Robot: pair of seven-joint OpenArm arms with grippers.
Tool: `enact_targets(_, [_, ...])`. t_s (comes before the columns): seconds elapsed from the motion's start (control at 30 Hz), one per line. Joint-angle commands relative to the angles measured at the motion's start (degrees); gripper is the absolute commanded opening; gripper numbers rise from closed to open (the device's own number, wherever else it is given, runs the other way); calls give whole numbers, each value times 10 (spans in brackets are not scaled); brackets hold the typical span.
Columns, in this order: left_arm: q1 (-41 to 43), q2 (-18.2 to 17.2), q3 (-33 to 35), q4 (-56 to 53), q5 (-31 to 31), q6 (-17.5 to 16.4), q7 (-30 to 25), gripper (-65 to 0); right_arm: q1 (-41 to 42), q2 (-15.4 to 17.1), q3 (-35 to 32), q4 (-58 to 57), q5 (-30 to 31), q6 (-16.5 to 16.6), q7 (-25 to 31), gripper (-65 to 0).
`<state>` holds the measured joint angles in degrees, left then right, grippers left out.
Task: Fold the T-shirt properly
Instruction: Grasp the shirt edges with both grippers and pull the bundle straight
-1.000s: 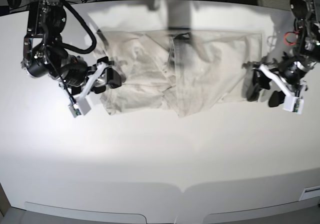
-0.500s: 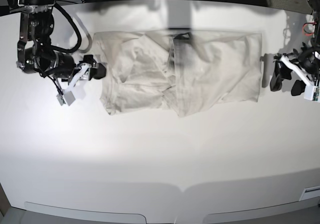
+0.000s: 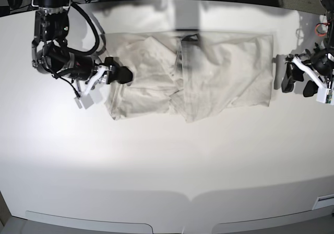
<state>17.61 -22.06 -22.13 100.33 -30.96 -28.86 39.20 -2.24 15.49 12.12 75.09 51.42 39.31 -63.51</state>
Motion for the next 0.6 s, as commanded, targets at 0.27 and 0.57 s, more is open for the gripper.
enact_targets(0.27, [-5,-10,-4,7,-6,0,-10,-225,0,-47,-2,2,-104,-3,3,-433])
enact_targets(0.57, [-4,-10,-4,7,-6,0,-9,-225,2,-36,-1,2,-197,-3,96,-650])
